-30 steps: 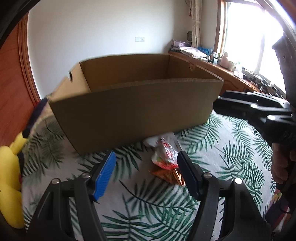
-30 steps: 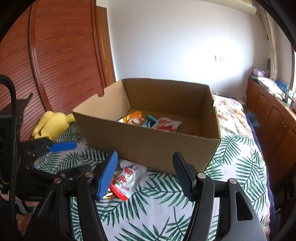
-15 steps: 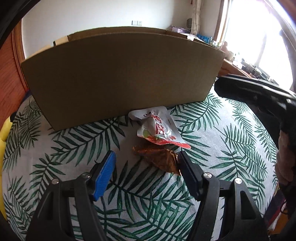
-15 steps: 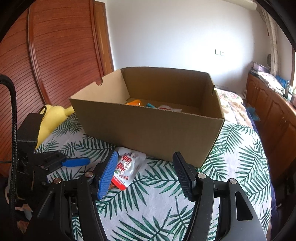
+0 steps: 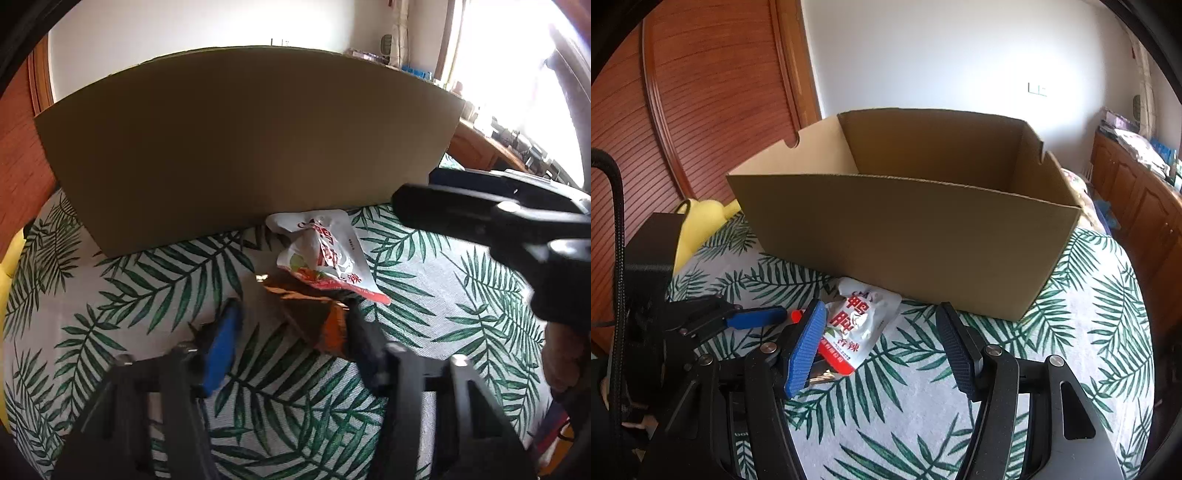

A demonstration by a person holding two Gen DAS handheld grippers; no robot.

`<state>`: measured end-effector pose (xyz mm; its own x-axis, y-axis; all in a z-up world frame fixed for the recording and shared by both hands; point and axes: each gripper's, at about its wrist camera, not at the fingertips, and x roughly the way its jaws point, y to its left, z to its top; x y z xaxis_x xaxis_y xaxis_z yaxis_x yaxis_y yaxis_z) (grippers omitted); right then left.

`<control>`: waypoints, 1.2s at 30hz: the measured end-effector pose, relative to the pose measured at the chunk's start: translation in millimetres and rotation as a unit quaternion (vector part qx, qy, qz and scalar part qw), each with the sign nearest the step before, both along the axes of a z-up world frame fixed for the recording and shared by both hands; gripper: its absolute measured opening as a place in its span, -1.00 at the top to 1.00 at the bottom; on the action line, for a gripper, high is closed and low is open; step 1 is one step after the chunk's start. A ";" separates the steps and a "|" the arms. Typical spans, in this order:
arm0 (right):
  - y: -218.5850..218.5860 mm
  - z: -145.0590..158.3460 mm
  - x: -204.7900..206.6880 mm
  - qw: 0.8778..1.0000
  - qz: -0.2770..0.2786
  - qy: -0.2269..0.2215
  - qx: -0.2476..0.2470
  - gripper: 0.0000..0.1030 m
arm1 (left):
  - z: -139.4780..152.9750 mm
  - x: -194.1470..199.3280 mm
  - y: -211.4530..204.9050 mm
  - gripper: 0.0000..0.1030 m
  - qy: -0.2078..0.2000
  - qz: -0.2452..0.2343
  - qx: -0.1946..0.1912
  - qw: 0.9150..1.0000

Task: Organize snacks
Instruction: 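Grasp the brown wrapper with the left gripper while the right grasps the white duck-neck packet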

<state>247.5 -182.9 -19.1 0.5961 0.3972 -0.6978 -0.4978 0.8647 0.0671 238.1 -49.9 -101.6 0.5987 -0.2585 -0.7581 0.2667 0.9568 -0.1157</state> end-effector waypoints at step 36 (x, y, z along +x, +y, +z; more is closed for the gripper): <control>56.3 -56.6 28.5 0.998 0.009 0.037 -0.058 0.13 | -1.4 -1.4 56.0 0.44 0.000 0.034 -0.026 0.999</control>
<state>275.9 -126.6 -75.8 0.5342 0.3218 -0.7817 -0.5108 0.8597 0.0049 236.7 6.0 -103.0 0.6159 -0.2562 -0.7450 0.2006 0.9655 -0.1662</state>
